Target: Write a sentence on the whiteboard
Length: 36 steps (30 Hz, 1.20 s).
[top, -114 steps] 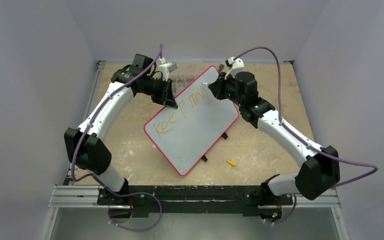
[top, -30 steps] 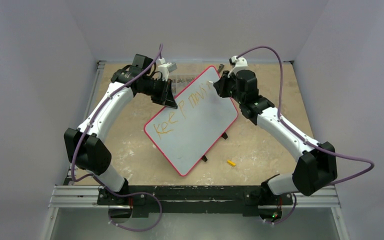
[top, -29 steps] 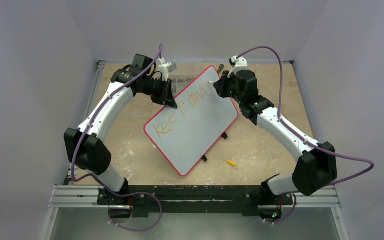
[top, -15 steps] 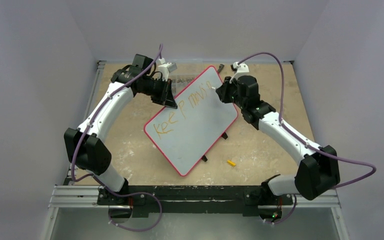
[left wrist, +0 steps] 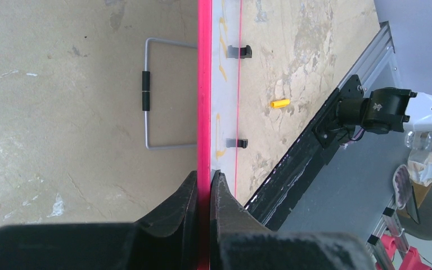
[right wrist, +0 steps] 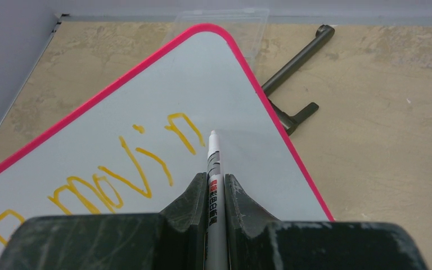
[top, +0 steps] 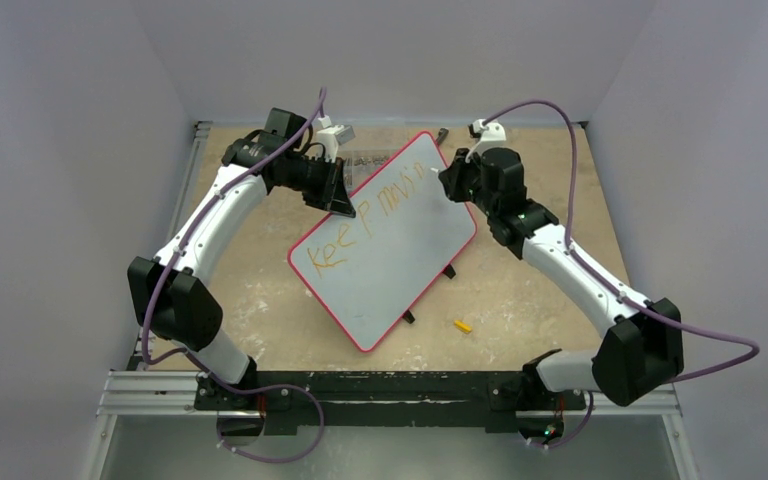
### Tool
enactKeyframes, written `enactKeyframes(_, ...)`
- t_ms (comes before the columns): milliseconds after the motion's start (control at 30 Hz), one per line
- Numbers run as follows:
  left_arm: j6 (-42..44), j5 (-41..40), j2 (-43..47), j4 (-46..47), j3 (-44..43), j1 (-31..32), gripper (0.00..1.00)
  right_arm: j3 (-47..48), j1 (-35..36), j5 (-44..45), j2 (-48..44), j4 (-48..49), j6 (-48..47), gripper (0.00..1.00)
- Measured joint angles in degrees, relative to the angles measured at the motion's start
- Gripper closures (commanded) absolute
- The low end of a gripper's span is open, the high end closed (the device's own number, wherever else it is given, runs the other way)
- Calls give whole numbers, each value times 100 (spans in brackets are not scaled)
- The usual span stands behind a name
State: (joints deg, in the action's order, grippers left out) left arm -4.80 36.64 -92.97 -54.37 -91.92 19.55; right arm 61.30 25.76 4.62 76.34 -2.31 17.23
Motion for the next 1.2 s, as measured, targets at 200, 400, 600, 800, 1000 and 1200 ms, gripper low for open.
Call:
enactKeyframes(200, 2, 0, 0, 0, 0, 0, 100, 293, -72, 37, 63, 7, -20, 100)
enactKeyframes(400, 4, 2, 0, 0, 0, 0, 100, 588, -107, 33, 275, 20, -37, 100)
enactKeyframes(600, 7, 0, 0, 0, 0, 0, 100, 817, -109, -7, 595, 20, -39, 100)
enactKeyframes(800, -7, -33, 0, -15, 0, 0, 100, 855, -114, -195, 734, 24, -37, 100)
enactKeyframes(1000, -7, -50, 0, -17, 0, 0, 100, 855, -173, -490, 739, 33, -42, 100)
enactKeyframes(1200, -11, -70, 0, -26, 0, 0, 100, 688, -177, -734, 660, 131, -42, 100)
